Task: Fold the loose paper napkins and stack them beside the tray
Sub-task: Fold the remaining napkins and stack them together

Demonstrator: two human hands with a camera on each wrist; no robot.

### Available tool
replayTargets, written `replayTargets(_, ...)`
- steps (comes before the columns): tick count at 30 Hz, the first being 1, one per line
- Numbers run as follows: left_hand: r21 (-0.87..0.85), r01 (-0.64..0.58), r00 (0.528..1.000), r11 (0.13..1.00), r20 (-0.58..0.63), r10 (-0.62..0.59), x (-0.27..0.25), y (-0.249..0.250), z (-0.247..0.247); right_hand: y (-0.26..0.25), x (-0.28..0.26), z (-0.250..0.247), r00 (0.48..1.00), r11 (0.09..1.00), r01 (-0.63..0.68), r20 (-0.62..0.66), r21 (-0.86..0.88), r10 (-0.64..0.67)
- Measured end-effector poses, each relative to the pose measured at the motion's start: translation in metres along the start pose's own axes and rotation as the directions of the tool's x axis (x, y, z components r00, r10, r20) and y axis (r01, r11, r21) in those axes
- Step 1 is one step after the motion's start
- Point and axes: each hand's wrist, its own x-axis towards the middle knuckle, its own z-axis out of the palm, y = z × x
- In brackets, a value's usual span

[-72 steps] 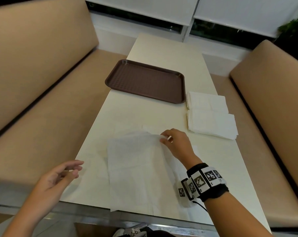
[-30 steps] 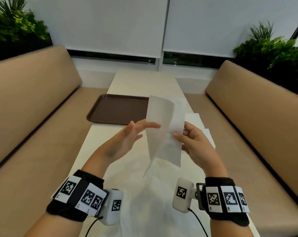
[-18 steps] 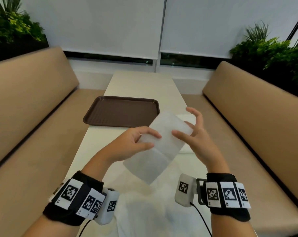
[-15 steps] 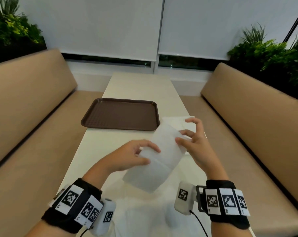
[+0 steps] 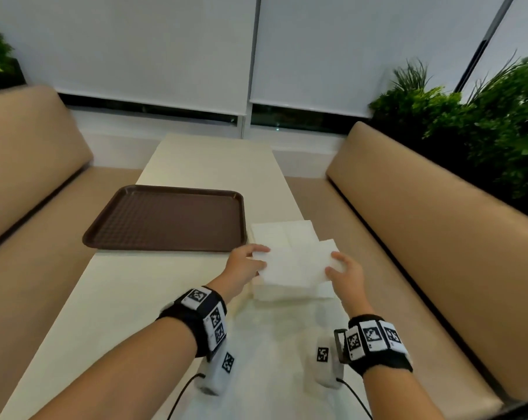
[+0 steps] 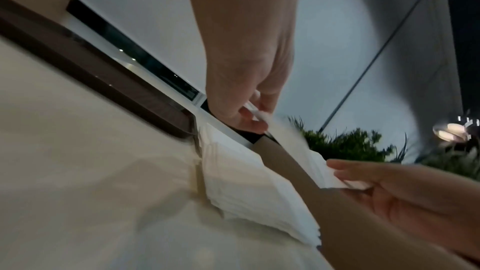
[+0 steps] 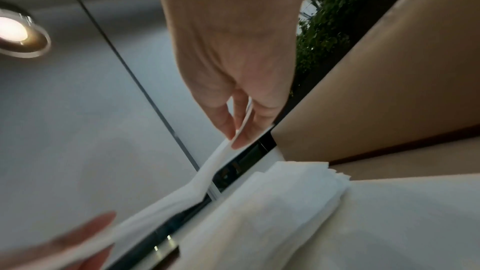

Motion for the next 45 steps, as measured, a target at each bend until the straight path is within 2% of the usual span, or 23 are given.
replayTargets(2, 0.198, -0.017, 0.997, 0.980, -0.071, 0.032, 0.019, -0.010, 0.015, 0.007, 0.013, 0.003, 0.999, 0.985, -0.035, 0.006, -0.172, 0.037)
replayTargets(5, 0.429, 0.026, 0.996, 0.903, -0.084, 0.012, 0.041, -0.034, 0.027, 0.019, 0.020, 0.010, 0.993, 0.919, -0.003, 0.110, -0.394, 0.051)
replayTargets(9, 0.566, 0.138, 0.990, 0.813, -0.109, -0.092, 0.049, -0.048, 0.036, 0.029, 0.018, 0.019, 0.971, 0.708, 0.067, 0.210, -0.703, 0.117)
replayTargets(11, 0.658, 0.154, 0.988, 0.737, -0.083, -0.132, 0.043, -0.048, 0.036, 0.026, 0.013, 0.017, 0.958, 0.617, 0.069, 0.225, -0.784, 0.179)
replayTargets(13, 0.669, 0.138, 0.990, 0.731, -0.062, -0.130, 0.035, -0.043, 0.031, 0.016, 0.009, 0.013, 0.946, 0.564, 0.075, 0.237, -0.822, 0.221)
replayTargets(16, 0.505, 0.073, 0.997, 0.860, -0.030, -0.067, 0.020, -0.022, 0.005, -0.008, 0.003, 0.009, 0.976, 0.684, 0.035, 0.173, -0.729, 0.134)
replayTargets(18, 0.333, -0.026, 1.000, 0.943, 0.004, 0.026, -0.003, -0.005, -0.027, -0.023, -0.008, 0.013, 0.991, 0.743, 0.099, 0.137, -0.662, -0.010)
replayTargets(19, 0.284, -0.061, 0.998, 0.957, 0.033, 0.054, -0.022, 0.003, -0.046, -0.031, -0.018, 0.016, 0.985, 0.758, 0.155, 0.162, -0.633, -0.066)
replayTargets(21, 0.263, -0.097, 0.995, 0.960, 0.052, 0.087, -0.067, 0.009, -0.086, -0.040, -0.041, 0.028, 0.938, 0.763, 0.294, 0.328, -0.576, -0.113)
replayTargets(22, 0.264, -0.104, 0.994, 0.959, 0.044, 0.096, -0.091, 0.007, -0.107, -0.044, -0.054, 0.035, 0.891, 0.749, 0.363, 0.443, -0.554, -0.103)
replayTargets(25, 0.251, -0.068, 0.996, 0.966, -0.038, 0.080, -0.165, -0.011, -0.162, -0.045, -0.091, 0.067, 0.686, 0.692, 0.532, 0.727, -0.488, -0.016)
replayTargets(27, 0.244, -0.009, 0.990, 0.970, -0.132, 0.043, -0.208, -0.029, -0.189, -0.040, -0.114, 0.090, 0.566, 0.623, 0.618, 0.821, -0.480, 0.071)
replayTargets(28, 0.231, 0.015, 0.984, 0.973, -0.174, 0.026, -0.227, -0.040, -0.198, -0.038, -0.124, 0.100, 0.530, 0.571, 0.659, 0.841, -0.490, 0.109)
replayTargets(30, 0.189, 0.059, 0.970, 0.980, -0.245, -0.011, -0.259, -0.062, -0.212, -0.031, -0.137, 0.116, 0.506, 0.438, 0.740, 0.851, -0.511, 0.138)
replayTargets(32, 0.140, 0.083, 0.955, 0.987, -0.295, -0.039, -0.284, -0.084, -0.221, -0.028, -0.143, 0.126, 0.509, 0.343, 0.782, 0.851, -0.520, 0.131)
replayTargets(36, 0.125, 0.104, 0.922, 0.987, -0.385, -0.049, -0.310, -0.109, -0.231, -0.028, -0.146, 0.133, 0.507, 0.274, 0.803, 0.848, -0.530, 0.153)
replayTargets(39, 0.127, 0.091, 0.922, 0.988, -0.386, -0.035, -0.316, -0.118, -0.235, -0.033, -0.147, 0.134, 0.495, 0.188, 0.835, 0.855, -0.517, 0.151)
replayTargets(40, 0.125, 0.083, 0.922, 0.989, -0.385, -0.028, -0.317, -0.118, -0.236, -0.035, -0.147, 0.132, 0.494, 0.188, 0.838, 0.859, -0.512, 0.137)
replayTargets(41, 0.126, 0.075, 0.925, 0.989, -0.380, -0.022, -0.316, -0.118, -0.236, -0.038, -0.146, 0.129, 0.495, 0.224, 0.832, 0.862, -0.507, 0.112)
replayTargets(44, 0.123, 0.039, 0.924, 0.992, -0.381, 0.011, -0.313, -0.111, -0.241, -0.051, -0.139, 0.115, 0.513, 0.465, 0.758, 0.858, -0.457, 0.007)
replayTargets(45, 0.120, 0.028, 0.925, 0.992, -0.380, 0.020, -0.311, -0.107, -0.241, -0.055, -0.137, 0.111, 0.526, 0.515, 0.735, 0.850, -0.441, -0.024)
